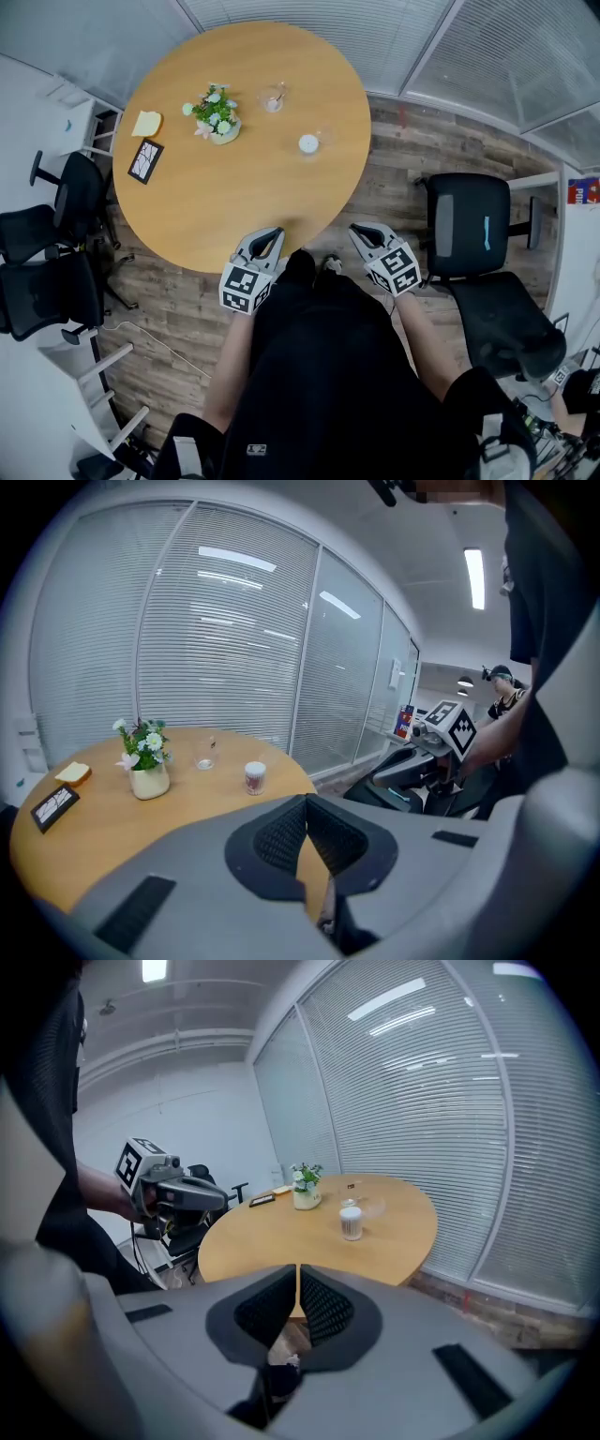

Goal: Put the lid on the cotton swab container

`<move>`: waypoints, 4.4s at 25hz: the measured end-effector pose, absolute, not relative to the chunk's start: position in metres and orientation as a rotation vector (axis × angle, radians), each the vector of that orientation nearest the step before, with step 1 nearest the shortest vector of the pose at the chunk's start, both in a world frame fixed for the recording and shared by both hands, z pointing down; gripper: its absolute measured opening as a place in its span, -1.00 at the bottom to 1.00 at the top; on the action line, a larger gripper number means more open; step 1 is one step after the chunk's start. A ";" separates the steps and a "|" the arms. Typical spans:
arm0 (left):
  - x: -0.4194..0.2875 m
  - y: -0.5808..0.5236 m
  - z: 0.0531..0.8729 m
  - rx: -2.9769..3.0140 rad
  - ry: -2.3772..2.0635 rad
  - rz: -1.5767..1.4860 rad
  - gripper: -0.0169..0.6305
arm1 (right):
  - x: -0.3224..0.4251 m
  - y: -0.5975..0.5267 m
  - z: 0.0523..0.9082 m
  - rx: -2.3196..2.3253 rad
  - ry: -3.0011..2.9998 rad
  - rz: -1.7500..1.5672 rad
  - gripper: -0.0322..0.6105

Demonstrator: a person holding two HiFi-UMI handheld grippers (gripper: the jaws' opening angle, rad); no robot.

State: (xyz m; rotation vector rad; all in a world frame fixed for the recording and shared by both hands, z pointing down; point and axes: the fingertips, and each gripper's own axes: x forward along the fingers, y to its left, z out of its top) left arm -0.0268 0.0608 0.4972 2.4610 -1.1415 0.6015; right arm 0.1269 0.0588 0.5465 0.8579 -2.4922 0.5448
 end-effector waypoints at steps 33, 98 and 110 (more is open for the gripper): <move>-0.039 -0.052 0.555 2.579 -0.823 0.552 -0.92 | 0.082 -0.022 0.569 0.992 -2.351 0.575 -0.87; 0.037 -0.169 0.679 2.645 -0.883 1.003 -0.20 | 0.078 -0.120 0.616 0.648 -2.548 0.734 -0.23; 0.037 -0.168 0.681 2.647 -0.872 1.008 -0.20 | 0.083 -0.151 0.627 0.555 -2.468 0.472 0.02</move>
